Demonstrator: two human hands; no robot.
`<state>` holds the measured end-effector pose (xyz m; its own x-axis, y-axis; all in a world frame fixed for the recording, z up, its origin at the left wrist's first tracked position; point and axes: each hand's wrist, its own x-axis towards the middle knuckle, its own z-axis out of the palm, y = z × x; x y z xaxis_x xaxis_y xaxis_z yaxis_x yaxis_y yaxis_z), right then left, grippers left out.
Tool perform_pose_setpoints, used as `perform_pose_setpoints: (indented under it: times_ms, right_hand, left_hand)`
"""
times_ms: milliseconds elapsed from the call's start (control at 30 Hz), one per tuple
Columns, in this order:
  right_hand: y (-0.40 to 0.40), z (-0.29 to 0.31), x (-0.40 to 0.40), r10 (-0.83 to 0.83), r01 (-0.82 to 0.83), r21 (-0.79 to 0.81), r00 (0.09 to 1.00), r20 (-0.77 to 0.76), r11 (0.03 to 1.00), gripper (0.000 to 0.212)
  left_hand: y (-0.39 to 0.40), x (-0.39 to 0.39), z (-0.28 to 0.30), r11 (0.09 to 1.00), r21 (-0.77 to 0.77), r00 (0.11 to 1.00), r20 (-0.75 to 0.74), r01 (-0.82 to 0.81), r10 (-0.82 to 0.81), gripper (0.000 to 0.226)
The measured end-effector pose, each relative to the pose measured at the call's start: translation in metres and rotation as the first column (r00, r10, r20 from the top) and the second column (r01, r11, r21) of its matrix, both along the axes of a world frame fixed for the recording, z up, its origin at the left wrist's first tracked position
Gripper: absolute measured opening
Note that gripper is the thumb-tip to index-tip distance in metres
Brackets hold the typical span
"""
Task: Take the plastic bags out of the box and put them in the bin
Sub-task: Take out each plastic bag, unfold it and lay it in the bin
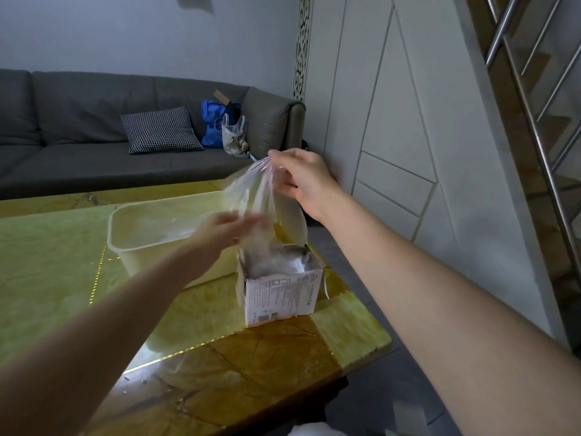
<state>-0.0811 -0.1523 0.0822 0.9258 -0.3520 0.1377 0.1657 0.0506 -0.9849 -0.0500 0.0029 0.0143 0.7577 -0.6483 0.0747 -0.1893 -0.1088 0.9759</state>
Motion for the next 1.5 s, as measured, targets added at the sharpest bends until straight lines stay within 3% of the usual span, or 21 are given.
perform_pose_setpoints:
  times_ms: [200, 267, 367, 433, 633, 767, 900, 967, 1033, 1067, 1100, 1167, 1200, 1233, 1300, 1367, 1400, 1500]
  right_hand:
    - [-0.017, -0.017, -0.005, -0.149, 0.144, -0.071, 0.987, -0.067, 0.987, 0.018]
    - [-0.019, -0.018, -0.009, -0.062, 0.045, -0.120, 0.988, -0.139, 0.992, 0.012]
    - [-0.018, -0.012, -0.012, 0.049, -0.082, -0.154, 0.977, -0.208, 0.985, 0.031]
    - [-0.014, -0.006, -0.010, 0.068, -0.114, -0.197, 0.972, -0.225, 0.974, 0.034]
    - [-0.003, 0.003, 0.001, 0.237, -0.250, -0.116, 0.965, -0.114, 0.961, 0.022]
    - [0.008, 0.006, 0.027, 0.012, -0.035, -0.397, 0.998, -0.061, 0.917, 0.029]
    - [0.022, 0.003, 0.063, -0.210, 0.196, -0.524, 0.977, 0.033, 0.829, 0.027]
    - [0.032, -0.003, 0.075, -0.247, 0.229, -0.614, 0.967, 0.057, 0.755, 0.027]
    - [0.044, -0.013, 0.090, -0.195, 0.157, -0.681, 0.981, 0.022, 0.715, 0.025]
    - [0.049, -0.018, 0.097, -0.159, 0.106, -0.709, 0.987, -0.010, 0.698, 0.024]
    - [0.055, -0.024, 0.105, -0.124, 0.055, -0.737, 0.992, -0.039, 0.674, 0.024]
    - [0.060, -0.034, 0.117, -0.069, -0.039, -0.802, 0.993, -0.100, 0.596, 0.026]
    - [0.062, -0.040, 0.122, -0.057, -0.079, -0.835, 0.990, -0.130, 0.545, 0.028]
    - [0.064, -0.046, 0.127, -0.058, -0.112, -0.862, 0.985, -0.161, 0.495, 0.029]
    - [0.063, -0.058, 0.134, -0.066, -0.180, -0.891, 0.972, -0.227, 0.417, 0.032]
    - [0.059, -0.069, 0.139, -0.066, -0.284, -0.896, 0.944, -0.324, 0.343, 0.028]
    - [0.056, -0.073, 0.141, -0.066, -0.362, -0.889, 0.917, -0.394, 0.280, 0.025]
    - [0.051, -0.075, 0.146, -0.088, -0.539, -0.839, 0.834, -0.544, 0.079, 0.035]
  left_hand:
    - [0.010, 0.013, 0.015, 0.956, -0.207, 0.974, -0.128, -0.209, 0.185, 0.024]
    - [0.010, 0.015, 0.021, 0.946, -0.187, 0.962, -0.118, -0.263, 0.245, 0.020]
    - [0.009, 0.017, 0.028, 0.936, -0.141, 0.946, -0.058, -0.323, 0.318, 0.016]
    - [0.007, 0.017, 0.033, 0.937, -0.118, 0.944, -0.012, -0.328, 0.329, 0.016]
    - [0.019, 0.027, 0.038, 0.925, -0.052, 0.924, 0.050, -0.376, 0.378, 0.015]
    - [0.044, 0.044, 0.048, 0.892, -0.029, 0.885, 0.118, -0.451, 0.451, 0.019]
    - [0.079, 0.083, 0.052, 0.764, -0.086, 0.754, 0.125, -0.639, 0.645, 0.018]
    - [0.096, 0.104, 0.050, 0.646, -0.108, 0.631, 0.143, -0.756, 0.763, 0.019]
    - [0.110, 0.124, 0.047, 0.489, -0.057, 0.455, 0.283, -0.871, 0.844, 0.029]
    - [0.113, 0.130, 0.047, 0.456, -0.039, 0.406, 0.392, -0.889, 0.825, 0.030]
    - [0.112, 0.134, 0.046, 0.491, -0.042, 0.406, 0.503, -0.870, 0.763, 0.030]
    - [0.102, 0.135, 0.041, 0.678, 0.038, 0.508, 0.693, -0.734, 0.512, 0.029]
    - [0.095, 0.132, 0.036, 0.750, 0.174, 0.583, 0.746, -0.638, 0.323, 0.030]
    - [0.088, 0.132, 0.025, 0.758, 0.365, 0.655, 0.748, -0.542, 0.108, 0.034]
    - [0.076, 0.134, 0.003, 0.579, 0.714, 0.762, 0.606, -0.395, -0.228, 0.044]
    - [0.068, 0.138, -0.013, 0.373, 0.885, 0.862, 0.401, -0.278, -0.310, 0.053]
    - [0.065, 0.139, -0.016, 0.327, 0.916, 0.886, 0.339, -0.234, -0.316, 0.054]
    - [0.058, 0.142, -0.016, 0.329, 0.932, 0.911, 0.259, -0.148, -0.322, 0.047]
